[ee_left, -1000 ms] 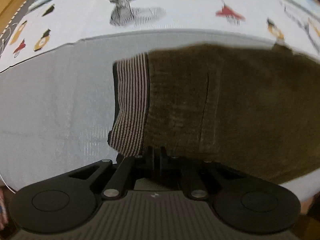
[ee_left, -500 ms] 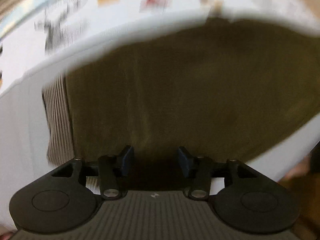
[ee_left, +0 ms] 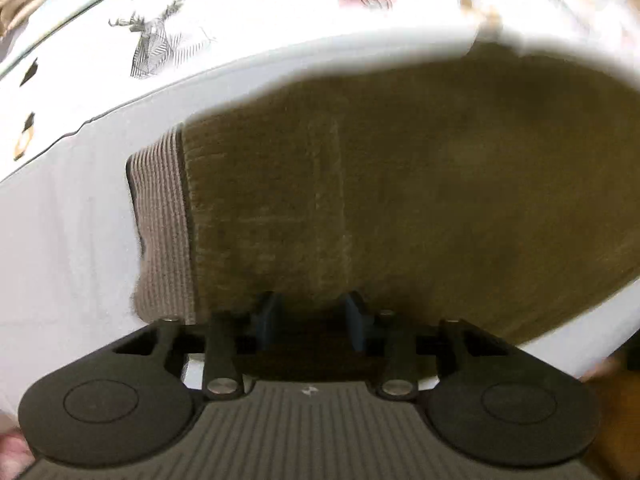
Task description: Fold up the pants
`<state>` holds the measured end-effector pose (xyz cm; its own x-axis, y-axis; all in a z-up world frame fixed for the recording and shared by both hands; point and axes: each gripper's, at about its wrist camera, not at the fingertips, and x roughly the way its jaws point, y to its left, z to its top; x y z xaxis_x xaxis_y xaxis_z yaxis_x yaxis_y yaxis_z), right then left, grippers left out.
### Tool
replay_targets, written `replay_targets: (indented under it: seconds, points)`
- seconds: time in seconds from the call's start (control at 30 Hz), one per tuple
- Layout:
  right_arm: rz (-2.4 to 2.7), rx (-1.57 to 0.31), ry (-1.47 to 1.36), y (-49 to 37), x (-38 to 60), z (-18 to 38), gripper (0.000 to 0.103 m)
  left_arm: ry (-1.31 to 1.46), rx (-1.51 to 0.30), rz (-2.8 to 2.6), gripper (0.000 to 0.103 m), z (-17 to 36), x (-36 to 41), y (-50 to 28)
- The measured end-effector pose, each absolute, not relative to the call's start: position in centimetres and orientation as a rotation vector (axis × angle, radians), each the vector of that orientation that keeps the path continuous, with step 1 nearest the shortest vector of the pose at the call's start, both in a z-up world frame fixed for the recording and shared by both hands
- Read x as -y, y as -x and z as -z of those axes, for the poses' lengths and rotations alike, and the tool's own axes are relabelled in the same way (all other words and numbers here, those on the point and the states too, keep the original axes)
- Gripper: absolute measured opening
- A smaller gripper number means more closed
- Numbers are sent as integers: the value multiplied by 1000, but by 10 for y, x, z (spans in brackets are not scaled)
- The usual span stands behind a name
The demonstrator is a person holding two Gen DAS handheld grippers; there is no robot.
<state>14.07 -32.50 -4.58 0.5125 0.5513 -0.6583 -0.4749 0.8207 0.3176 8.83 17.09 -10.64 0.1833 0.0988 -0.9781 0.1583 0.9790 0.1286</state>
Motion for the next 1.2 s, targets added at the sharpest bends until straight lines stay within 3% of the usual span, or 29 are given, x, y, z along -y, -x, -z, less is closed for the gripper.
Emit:
replay_targets:
  seconds: [0.03, 0.1, 0.3, 0.37, 0.43, 0.6, 0.7, 0.73, 0.77, 0.93, 0.97, 1.07, 1.2]
  points:
    - [-641, -811, -127, -150, 312, 43, 0, -219, -1384, 45, 38, 105, -169, -88]
    - [-654, -798, -159, -170, 286, 37, 0, -185, -1390, 43, 32, 104, -171, -86]
    - [-728, -903, -332, -220, 205, 54, 6, -148, -1394, 40, 35, 108, -184, -97]
    - [-727, -936, -347, -233, 184, 63, 17, -147, -1394, 43, 36, 107, -182, -96]
    - [-703, -960, -329, -242, 165, 73, 39, -148, -1393, 51, 36, 108, -184, -98]
    - [-691, -1052, -339, -265, 143, 102, 43, -142, -1395, 63, 37, 113, -188, -102]
    - [-717, -1086, -259, -273, 125, 113, 37, -152, -1395, 69, 38, 114, -187, -102]
    - [-735, -1079, -227, -273, 120, 113, 16, -153, -1396, 70, 38, 113, -186, -102]
    - [-740, -1054, -202, -275, 117, 111, 11, -153, -1397, 71, 38, 113, -187, -102]
    - [-714, -927, -184, -282, 114, 94, 7, -151, -1396, 73, 38, 114, -188, -104]
    - [-672, -887, -146, -280, 113, 93, 0, -151, -1396, 75, 38, 115, -188, -103]
    - [-507, -840, -113, -283, 118, 90, 0, -147, -1391, 74, 38, 114, -190, -102]
    - [-651, -822, -180, -274, 132, 70, 4, -162, -1380, 72, 40, 112, -187, -100]
